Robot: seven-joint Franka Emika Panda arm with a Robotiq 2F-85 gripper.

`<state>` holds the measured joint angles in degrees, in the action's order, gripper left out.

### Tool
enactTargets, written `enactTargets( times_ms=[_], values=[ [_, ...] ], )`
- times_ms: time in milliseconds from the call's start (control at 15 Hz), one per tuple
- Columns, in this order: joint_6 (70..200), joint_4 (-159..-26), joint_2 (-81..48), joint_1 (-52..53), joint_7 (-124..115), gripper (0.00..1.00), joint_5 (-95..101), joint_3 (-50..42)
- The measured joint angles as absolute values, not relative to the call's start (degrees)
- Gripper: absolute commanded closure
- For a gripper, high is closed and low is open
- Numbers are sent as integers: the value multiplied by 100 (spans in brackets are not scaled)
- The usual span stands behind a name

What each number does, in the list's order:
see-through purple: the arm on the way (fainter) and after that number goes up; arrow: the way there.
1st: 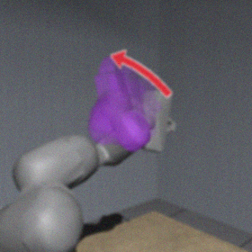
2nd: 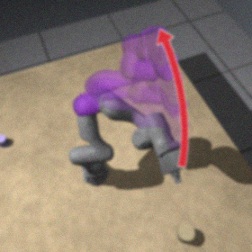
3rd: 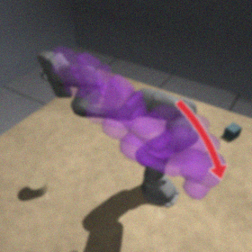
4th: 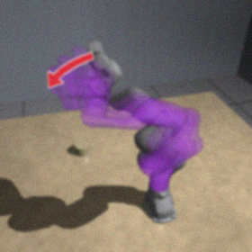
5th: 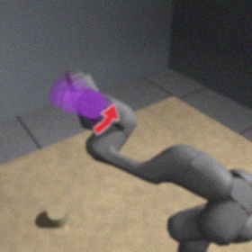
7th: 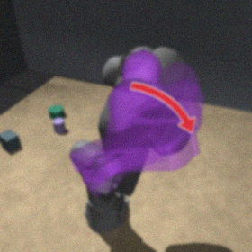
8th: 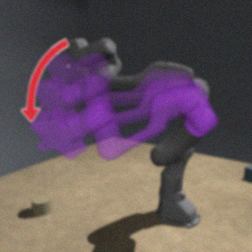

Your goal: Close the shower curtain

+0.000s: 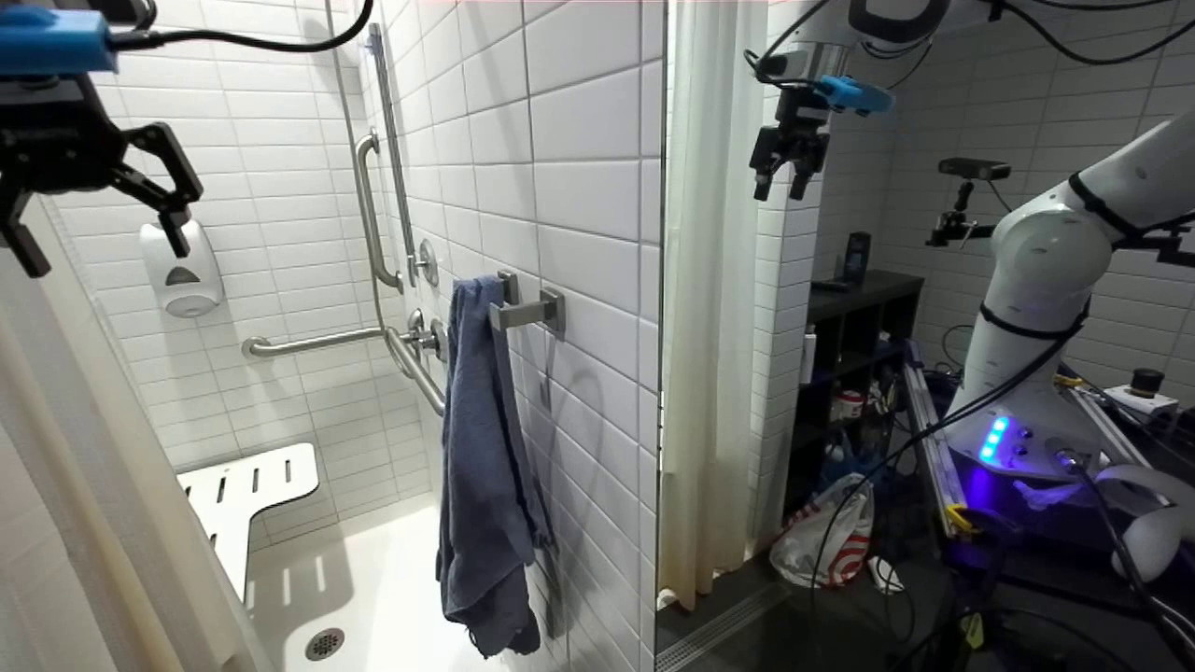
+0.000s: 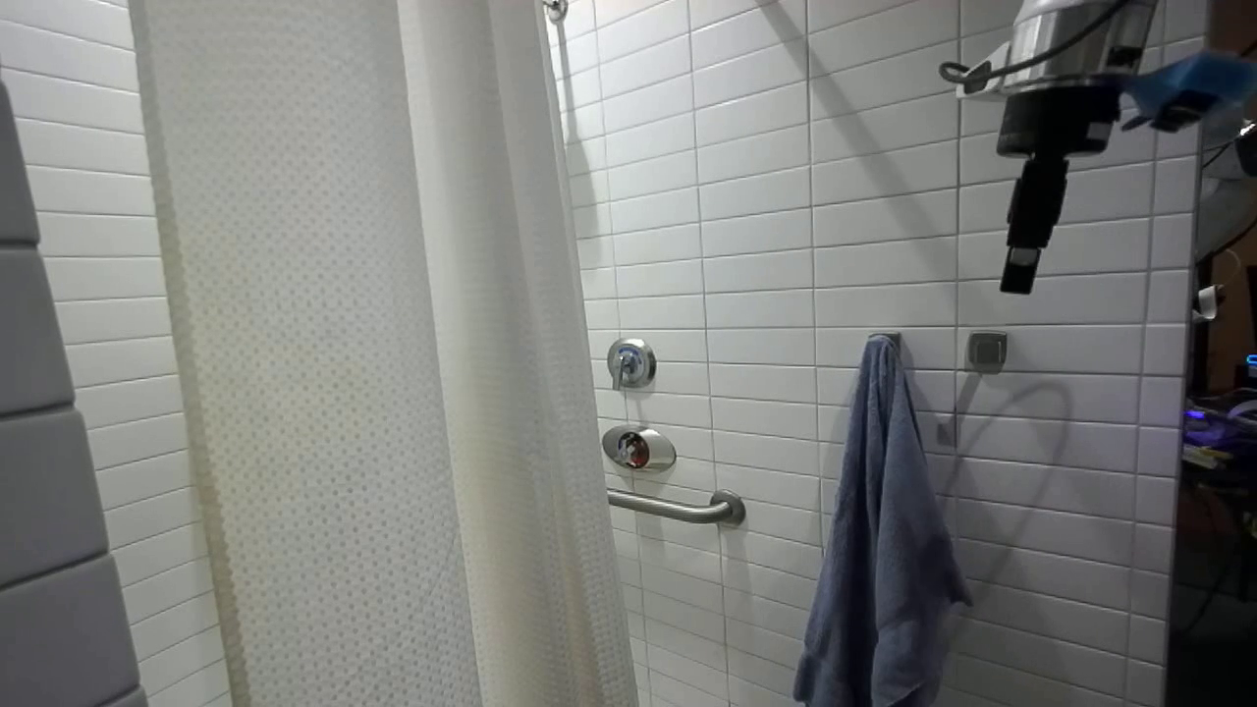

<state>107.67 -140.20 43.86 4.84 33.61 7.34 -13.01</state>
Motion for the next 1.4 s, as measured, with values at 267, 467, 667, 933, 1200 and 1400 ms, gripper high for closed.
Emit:
enactTargets(
  times_ms=[267,467,667,933,1200,1400],
  values=[
    [10871,-13205,3576,1060,4337,0,381,-1395],
    [10833,-12578,2907,1291,5114,0,85,-1331],
    [10745,-12275,2577,1295,5360,0,35,-1249],
    [10709,-12230,2559,1289,5397,0,35,-1249],
    [10814,-12219,2532,1156,5503,0,-70,-1186],
    [10903,-12069,2402,1117,6024,0,-261,-1181]
  ],
)
